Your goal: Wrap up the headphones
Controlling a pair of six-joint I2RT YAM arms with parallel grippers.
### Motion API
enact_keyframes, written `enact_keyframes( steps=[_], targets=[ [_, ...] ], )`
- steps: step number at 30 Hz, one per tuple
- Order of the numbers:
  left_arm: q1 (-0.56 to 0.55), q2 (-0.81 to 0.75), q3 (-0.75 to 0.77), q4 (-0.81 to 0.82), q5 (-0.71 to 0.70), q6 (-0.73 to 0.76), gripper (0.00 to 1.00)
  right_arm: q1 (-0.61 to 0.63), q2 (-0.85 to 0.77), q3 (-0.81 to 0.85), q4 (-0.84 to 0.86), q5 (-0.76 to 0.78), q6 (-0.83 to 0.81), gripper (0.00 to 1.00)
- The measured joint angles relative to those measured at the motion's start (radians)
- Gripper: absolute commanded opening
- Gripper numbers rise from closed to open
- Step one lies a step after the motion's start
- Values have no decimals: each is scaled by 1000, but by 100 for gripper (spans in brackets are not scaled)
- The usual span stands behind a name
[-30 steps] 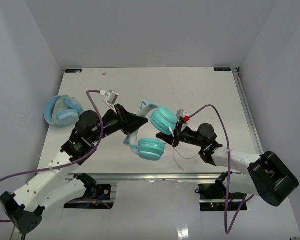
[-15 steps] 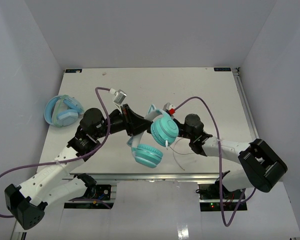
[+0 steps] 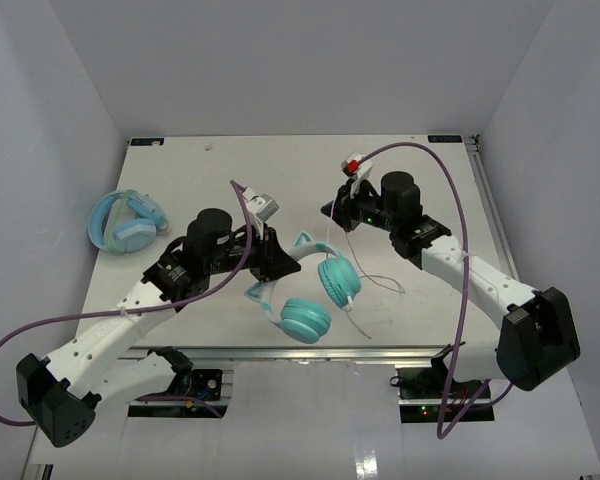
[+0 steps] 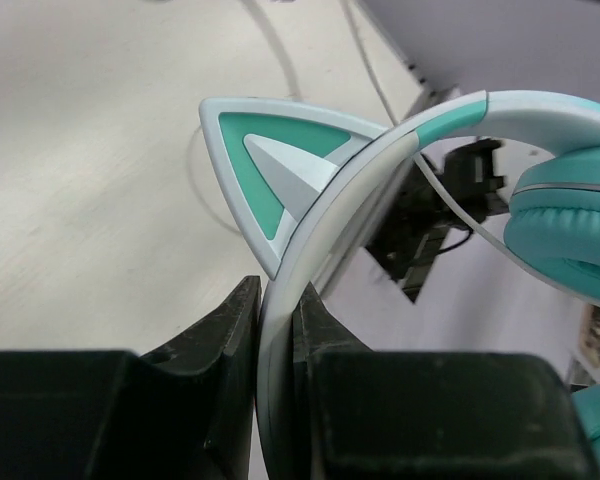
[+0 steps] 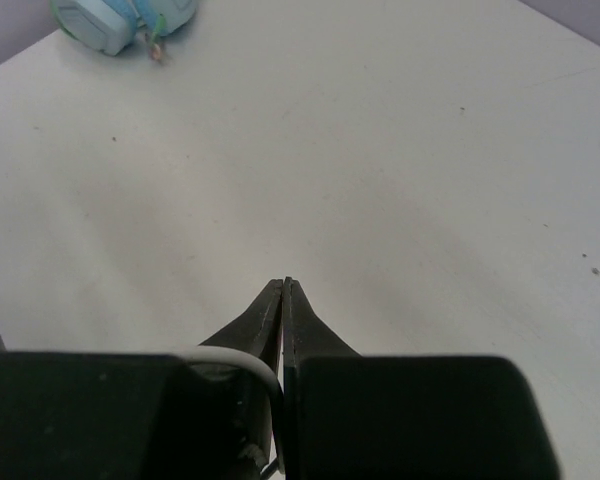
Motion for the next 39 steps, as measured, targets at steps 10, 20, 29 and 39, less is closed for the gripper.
enact_keyframes(
  steps=[10,20,29,39],
  targets=[
    [0,181,56,-171,-329,95,0,2,-37,142,-328,39,-57,8],
    [-17,308,108,-245,-633,85,0,76,-37,156,-422,-1,-68,8],
    [-29,372,136,-267,-865,5,0,160,-36,132,-421,-67,-44,8],
    [-28,362,136,-315,-1034,-97,0,223,-52,-58,-243,-179,56,23]
  ],
)
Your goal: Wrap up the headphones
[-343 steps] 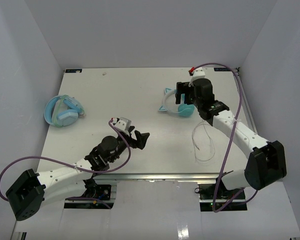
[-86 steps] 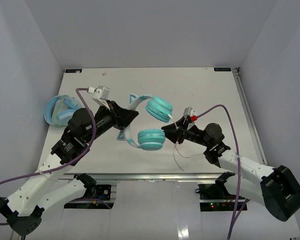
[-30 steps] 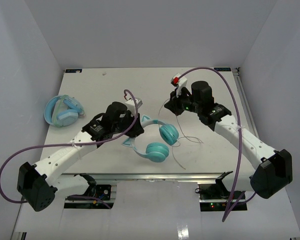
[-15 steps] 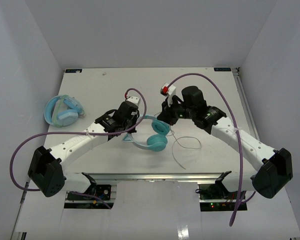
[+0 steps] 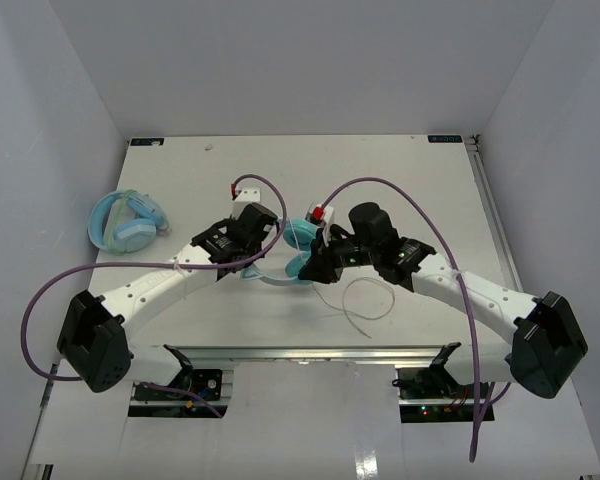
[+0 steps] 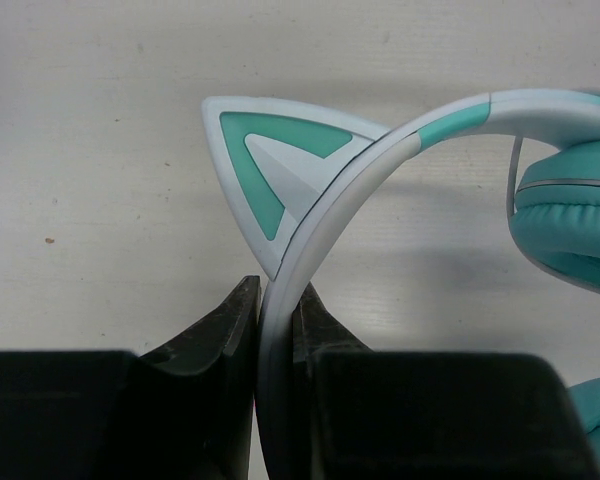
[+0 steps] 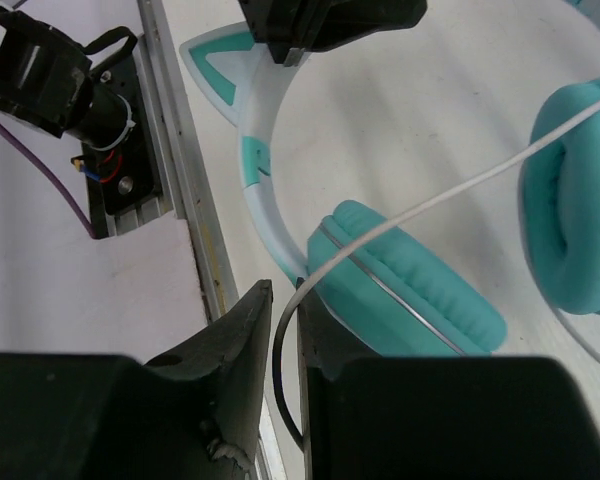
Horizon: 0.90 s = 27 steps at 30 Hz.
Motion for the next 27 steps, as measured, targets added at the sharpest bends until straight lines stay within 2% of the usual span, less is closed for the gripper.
enact_keyframes(
  steps=[12,21,27],
  targets=[
    [0,-22,10,-19,-97,-104,0,97,-16,-61,139,38,72,22],
    [0,-96,10,-27,-116,-190,0,181,-31,-179,234,236,87,22],
    [0,-188,10,-27,-100,-233,0,191,-50,-240,307,347,87,22]
  ],
)
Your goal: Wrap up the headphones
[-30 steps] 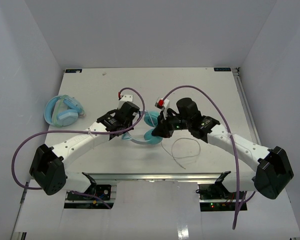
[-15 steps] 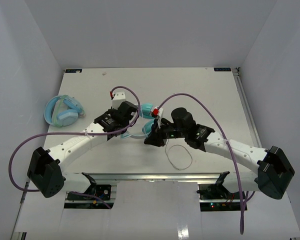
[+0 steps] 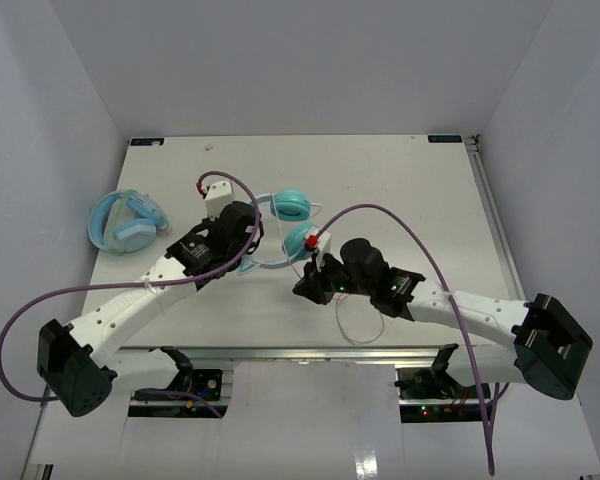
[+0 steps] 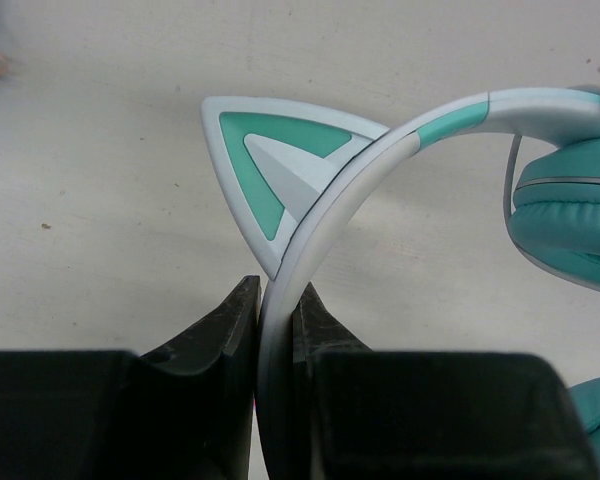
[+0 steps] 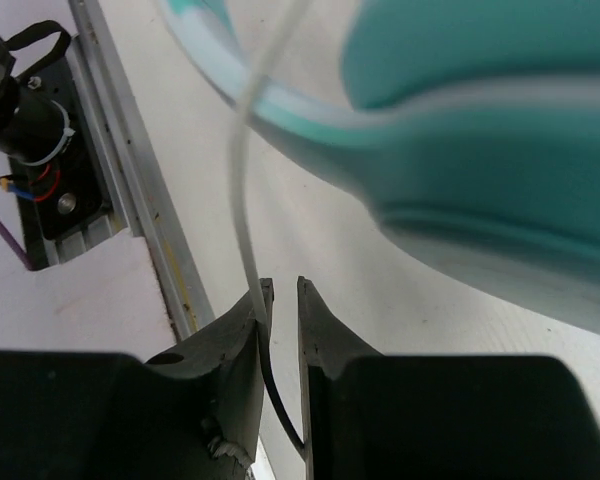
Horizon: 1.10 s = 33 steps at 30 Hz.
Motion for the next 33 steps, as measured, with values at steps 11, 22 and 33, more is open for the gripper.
enact_keyframes(
  steps=[11,22,33],
  targets=[
    [1,-86,-7,-13,75,-58,0,47,-51,-176,269,76,-5,23],
    [1,-156,-8,-14,139,-89,0,60,-48,-314,490,90,-7,20],
    [1,-214,-8,-8,242,-96,0,61,44,-331,631,97,-8,15]
  ],
)
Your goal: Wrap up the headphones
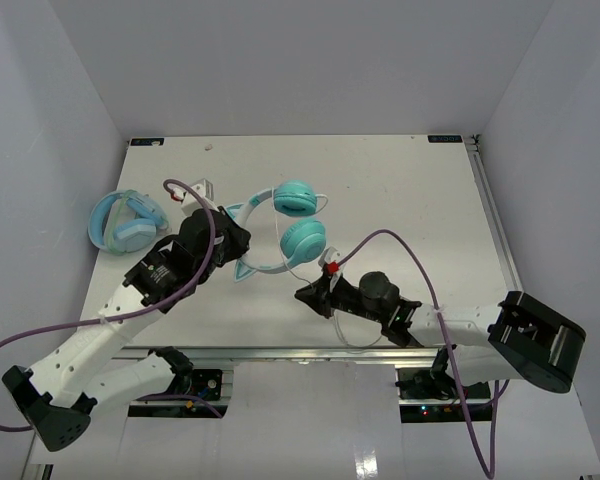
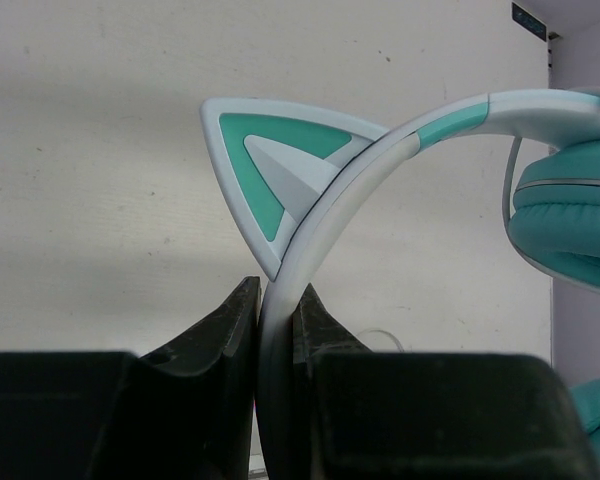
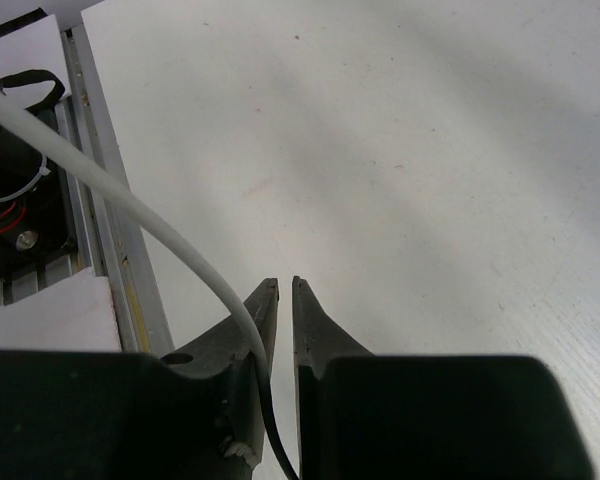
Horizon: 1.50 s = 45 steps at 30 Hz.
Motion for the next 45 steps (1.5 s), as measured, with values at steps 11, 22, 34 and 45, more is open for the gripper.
enact_keyframes(
  steps=[11,22,34,45],
  targets=[
    [0,-96,-7,24,173,30,0,-22,120,-2,64,-1,-1,9],
    [0,-164,-13,43,283,46,0,-60,241,27,125,-38,8,8],
    [5,-88,-7,88,613,295,0,-314,197,97,72,-206,58,8],
    [5,83,-4,21,572,615,0,-426,-29,555,-591,-209,-49,8]
  ],
)
